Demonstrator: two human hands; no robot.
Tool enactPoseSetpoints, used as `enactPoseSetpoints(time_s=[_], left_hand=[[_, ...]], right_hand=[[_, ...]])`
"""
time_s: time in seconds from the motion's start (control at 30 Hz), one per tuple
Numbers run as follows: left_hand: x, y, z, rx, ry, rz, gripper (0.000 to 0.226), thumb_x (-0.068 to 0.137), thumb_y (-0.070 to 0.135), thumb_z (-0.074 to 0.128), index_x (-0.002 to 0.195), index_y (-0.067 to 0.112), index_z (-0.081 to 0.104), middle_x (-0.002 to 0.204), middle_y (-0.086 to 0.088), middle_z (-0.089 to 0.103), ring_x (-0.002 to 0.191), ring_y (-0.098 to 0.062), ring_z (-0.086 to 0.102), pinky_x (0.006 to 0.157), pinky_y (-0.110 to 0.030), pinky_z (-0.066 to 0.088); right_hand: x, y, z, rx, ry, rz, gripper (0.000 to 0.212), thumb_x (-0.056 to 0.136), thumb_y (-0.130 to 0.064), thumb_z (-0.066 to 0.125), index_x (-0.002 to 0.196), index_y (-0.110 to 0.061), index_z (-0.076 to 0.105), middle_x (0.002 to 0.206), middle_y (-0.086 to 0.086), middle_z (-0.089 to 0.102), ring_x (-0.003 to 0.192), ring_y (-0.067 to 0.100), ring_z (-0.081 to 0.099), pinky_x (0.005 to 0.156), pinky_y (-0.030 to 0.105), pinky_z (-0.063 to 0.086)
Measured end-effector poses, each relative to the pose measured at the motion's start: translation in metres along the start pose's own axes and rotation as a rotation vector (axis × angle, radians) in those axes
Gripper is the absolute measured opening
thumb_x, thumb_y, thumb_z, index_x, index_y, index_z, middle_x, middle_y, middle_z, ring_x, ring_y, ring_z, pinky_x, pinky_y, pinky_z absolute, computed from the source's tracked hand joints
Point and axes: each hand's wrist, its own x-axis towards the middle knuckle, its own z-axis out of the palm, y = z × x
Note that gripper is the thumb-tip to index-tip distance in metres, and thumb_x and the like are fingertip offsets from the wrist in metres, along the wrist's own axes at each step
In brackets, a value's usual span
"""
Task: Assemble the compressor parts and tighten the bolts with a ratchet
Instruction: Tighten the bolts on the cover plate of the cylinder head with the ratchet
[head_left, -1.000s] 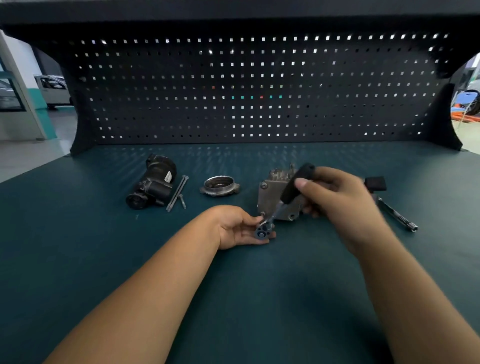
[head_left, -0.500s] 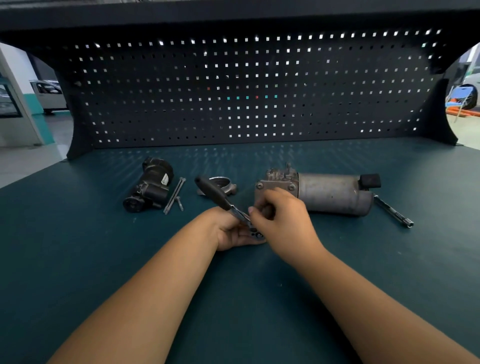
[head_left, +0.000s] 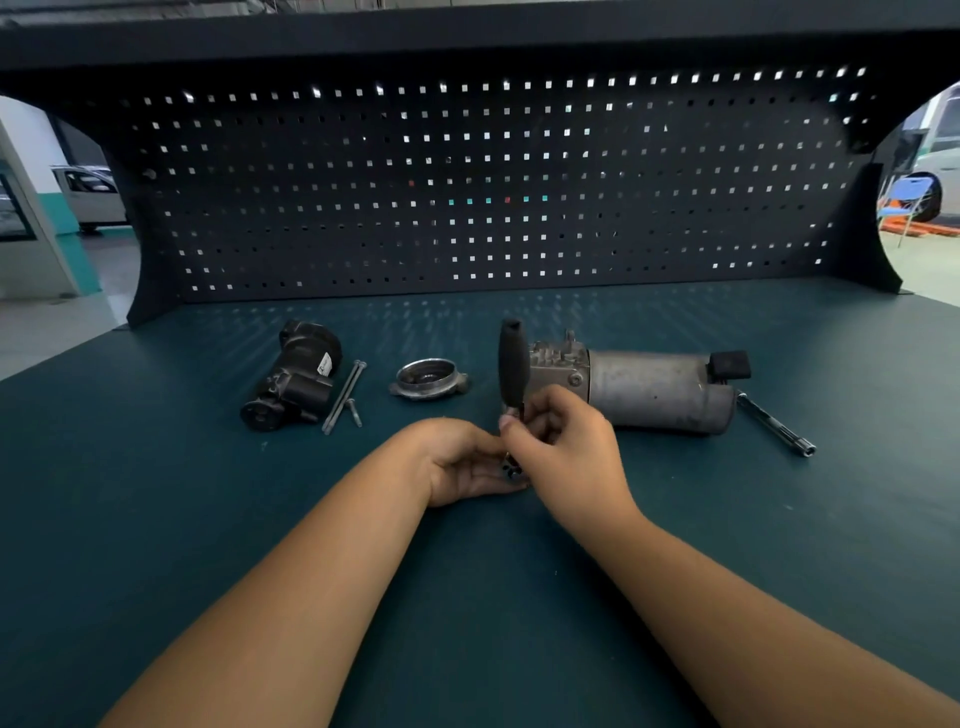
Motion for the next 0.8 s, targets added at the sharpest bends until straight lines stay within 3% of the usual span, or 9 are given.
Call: enactPoseSetpoints(time_s=[0.1, 0.17, 0.23, 0.33, 0.4, 0.47, 0.6, 0.7, 0.8], left_hand=[[0.003, -0.001, -0.002, 0.009, -0.001, -0.014, 0.024, 0.092, -0.007, 0.037, 0.081, -0.002, 0.058, 0.057, -0.012, 0.067, 0.049, -0.018, 0.066, 0.054, -0.027, 0.053], [0.005, -0.001, -0.002, 0.005, 0.020, -0.008, 0.029, 0.091, -0.010, 0.034, 0.077, 0.001, 0.057, 0.054, -0.008, 0.066, 0.047, -0.015, 0.064, 0.054, -0.024, 0.054], [0.006, -0.001, -0.002, 0.020, 0.016, 0.004, 0.038, 0.090, -0.010, 0.032, 0.069, 0.005, 0.060, 0.052, -0.003, 0.065, 0.045, -0.010, 0.063, 0.046, -0.019, 0.052], [0.008, -0.001, -0.002, 0.003, 0.000, 0.010, 0.056, 0.094, 0.000, 0.036, 0.049, 0.010, 0.068, 0.052, -0.001, 0.066, 0.044, -0.009, 0.063, 0.042, -0.019, 0.052], [0.007, -0.001, -0.001, 0.018, 0.009, 0.001, 0.046, 0.095, 0.001, 0.036, 0.063, 0.010, 0.067, 0.054, -0.002, 0.067, 0.045, -0.010, 0.064, 0.044, -0.021, 0.053], [0.005, -0.001, -0.001, 0.022, 0.017, -0.019, 0.030, 0.094, -0.004, 0.036, 0.077, 0.004, 0.060, 0.056, -0.007, 0.068, 0.050, -0.015, 0.066, 0.051, -0.025, 0.055], [0.002, 0.000, 0.001, 0.015, 0.003, -0.042, 0.019, 0.095, 0.002, 0.043, 0.082, 0.000, 0.057, 0.059, -0.010, 0.068, 0.088, -0.024, 0.061, 0.077, -0.030, 0.050], [0.001, 0.001, 0.002, -0.029, -0.006, -0.048, 0.018, 0.095, 0.002, 0.043, 0.083, 0.000, 0.056, 0.065, -0.011, 0.068, 0.081, -0.022, 0.061, 0.088, -0.037, 0.044], [0.001, 0.002, -0.002, -0.027, -0.031, -0.058, 0.018, 0.095, 0.002, 0.043, 0.086, -0.003, 0.057, 0.066, -0.014, 0.069, 0.081, -0.023, 0.064, 0.089, -0.040, 0.044]], right_hand=[[-0.006, 0.002, 0.002, 0.048, 0.048, 0.027, 0.024, 0.075, -0.007, 0.061, 0.065, -0.022, 0.045, 0.047, -0.009, 0.043, 0.046, 0.005, 0.038, 0.045, 0.014, 0.034], [-0.007, 0.001, 0.003, 0.029, -0.025, -0.022, 0.024, 0.074, -0.007, 0.061, 0.076, -0.027, 0.048, 0.051, -0.008, 0.047, 0.049, 0.004, 0.041, 0.048, 0.012, 0.036], [-0.007, 0.000, 0.005, -0.056, -0.118, -0.083, 0.023, 0.074, -0.012, 0.066, 0.082, -0.028, 0.052, 0.053, -0.011, 0.048, 0.052, 0.003, 0.044, 0.050, 0.014, 0.036], [-0.003, 0.000, 0.009, -0.196, -0.103, -0.130, 0.015, 0.079, -0.023, 0.070, 0.073, -0.020, 0.057, 0.054, -0.010, 0.050, 0.054, 0.005, 0.047, 0.053, 0.021, 0.039], [-0.001, 0.000, 0.008, -0.228, -0.063, -0.117, 0.020, 0.082, -0.026, 0.067, 0.070, -0.018, 0.053, 0.055, -0.008, 0.053, 0.052, 0.008, 0.048, 0.053, 0.028, 0.042], [0.001, 0.000, 0.005, -0.251, 0.005, -0.089, 0.027, 0.082, -0.025, 0.064, 0.062, -0.023, 0.045, 0.052, -0.010, 0.050, 0.048, 0.005, 0.047, 0.048, 0.022, 0.038], [0.006, 0.003, -0.004, -0.127, 0.102, 0.150, 0.034, 0.081, -0.020, 0.058, 0.051, -0.016, 0.043, 0.040, -0.009, 0.048, 0.038, 0.004, 0.044, 0.042, 0.017, 0.033], [0.006, 0.006, -0.007, 0.173, 0.140, 0.416, 0.032, 0.084, -0.017, 0.048, 0.054, -0.006, 0.048, 0.040, 0.005, 0.051, 0.031, 0.013, 0.041, 0.037, 0.020, 0.032], [0.003, 0.006, -0.008, 0.307, 0.141, 0.467, 0.042, 0.093, -0.025, 0.048, 0.056, -0.006, 0.050, 0.041, 0.011, 0.055, 0.030, 0.017, 0.045, 0.034, 0.018, 0.031]])
